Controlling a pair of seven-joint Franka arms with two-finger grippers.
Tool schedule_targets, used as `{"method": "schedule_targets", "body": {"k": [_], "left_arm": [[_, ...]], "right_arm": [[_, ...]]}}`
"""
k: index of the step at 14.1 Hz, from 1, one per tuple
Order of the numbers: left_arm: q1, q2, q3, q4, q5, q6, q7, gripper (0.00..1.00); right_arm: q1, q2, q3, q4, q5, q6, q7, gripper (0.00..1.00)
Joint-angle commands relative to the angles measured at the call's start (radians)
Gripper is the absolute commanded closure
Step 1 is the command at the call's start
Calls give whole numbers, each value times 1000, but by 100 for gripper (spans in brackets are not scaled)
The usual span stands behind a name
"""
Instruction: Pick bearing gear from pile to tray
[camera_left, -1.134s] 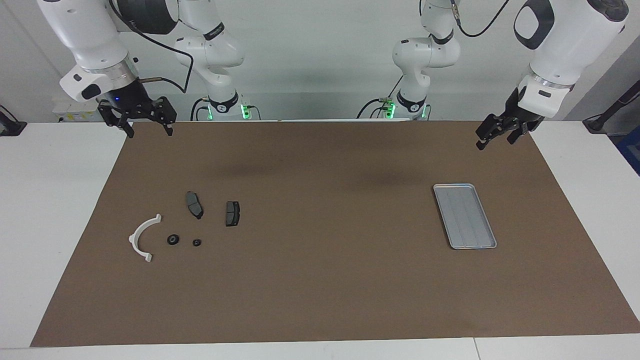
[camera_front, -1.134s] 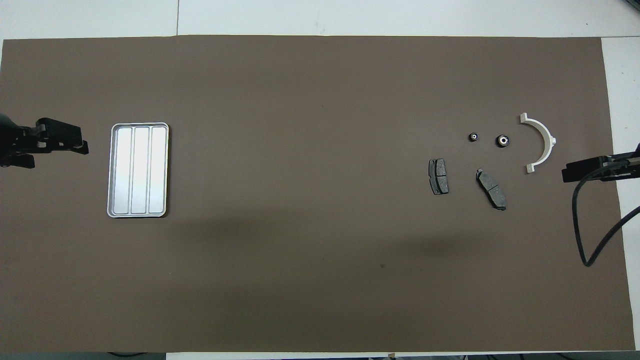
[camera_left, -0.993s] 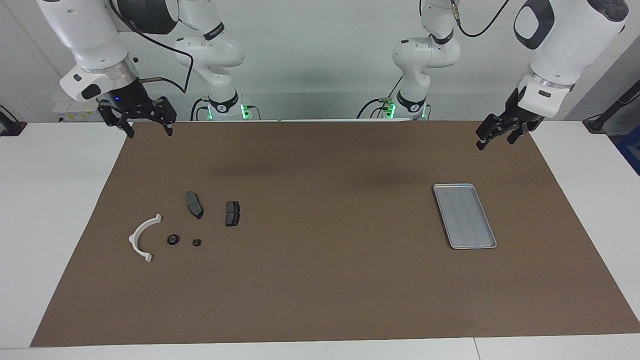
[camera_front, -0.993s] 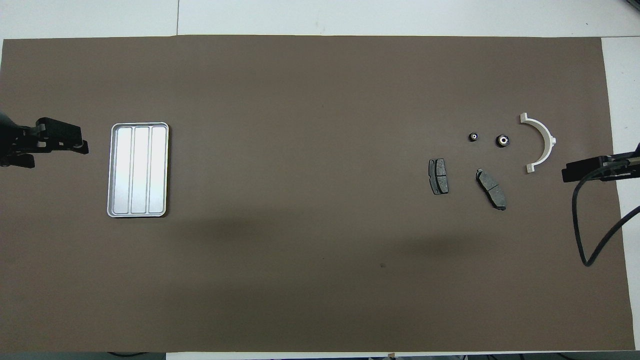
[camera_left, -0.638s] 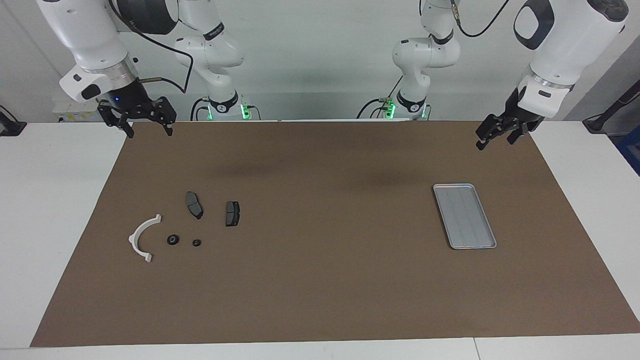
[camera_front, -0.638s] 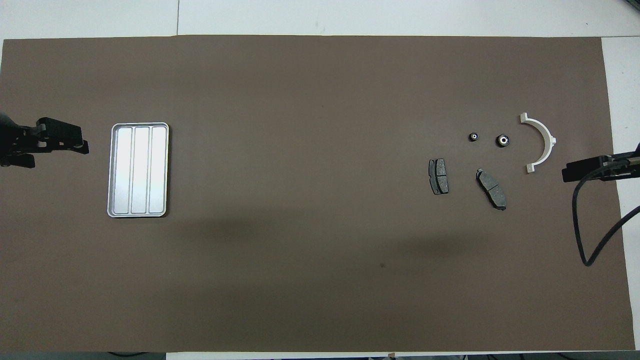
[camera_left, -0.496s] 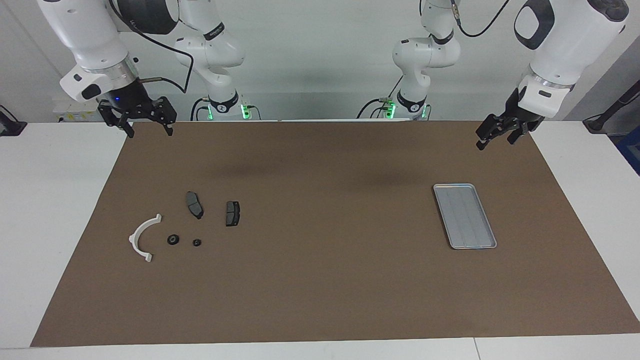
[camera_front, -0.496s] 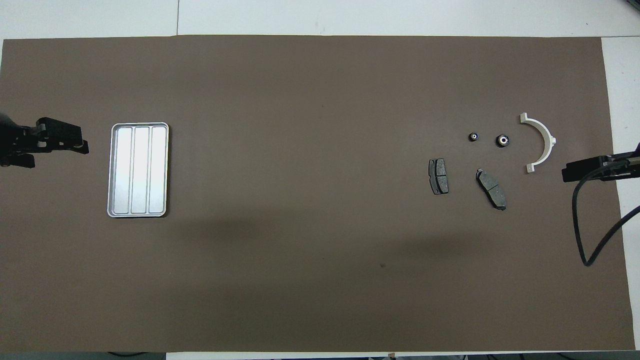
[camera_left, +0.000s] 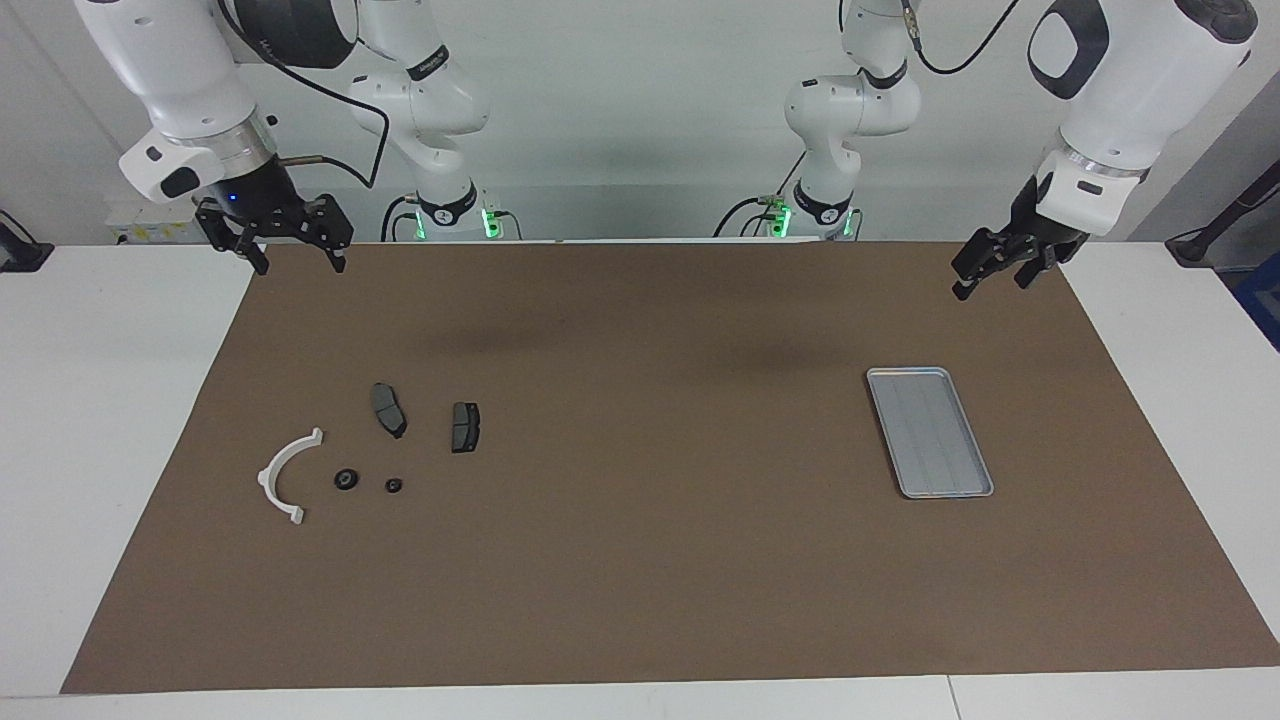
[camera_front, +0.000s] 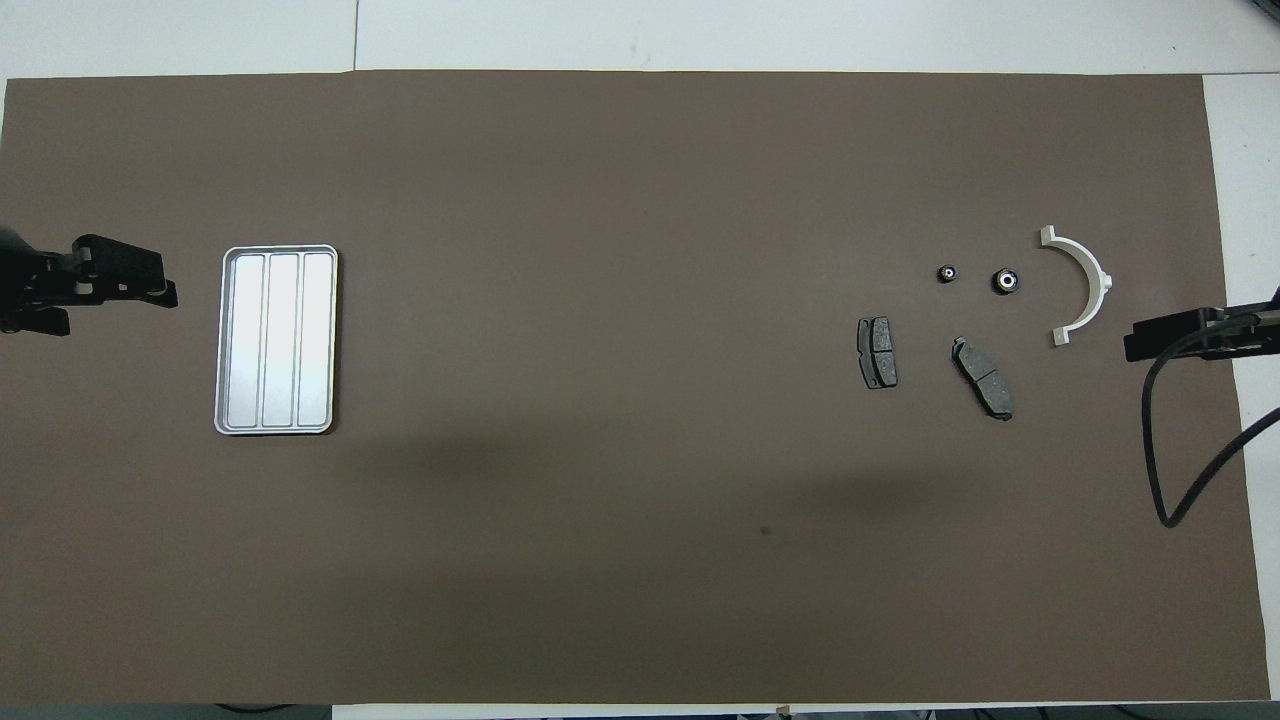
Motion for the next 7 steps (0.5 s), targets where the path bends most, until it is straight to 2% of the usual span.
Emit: {"method": "schedule_targets", "body": {"k": [1,7], "left_arm": [[-11,-25,7,-25,19,5,2,0],[-11,-25,7,-25,19,5,2,0]], "right_arm": [[-31,11,6,-16,12,41,1,0],[-48,146,5,1,9,174,-24,0]]}}
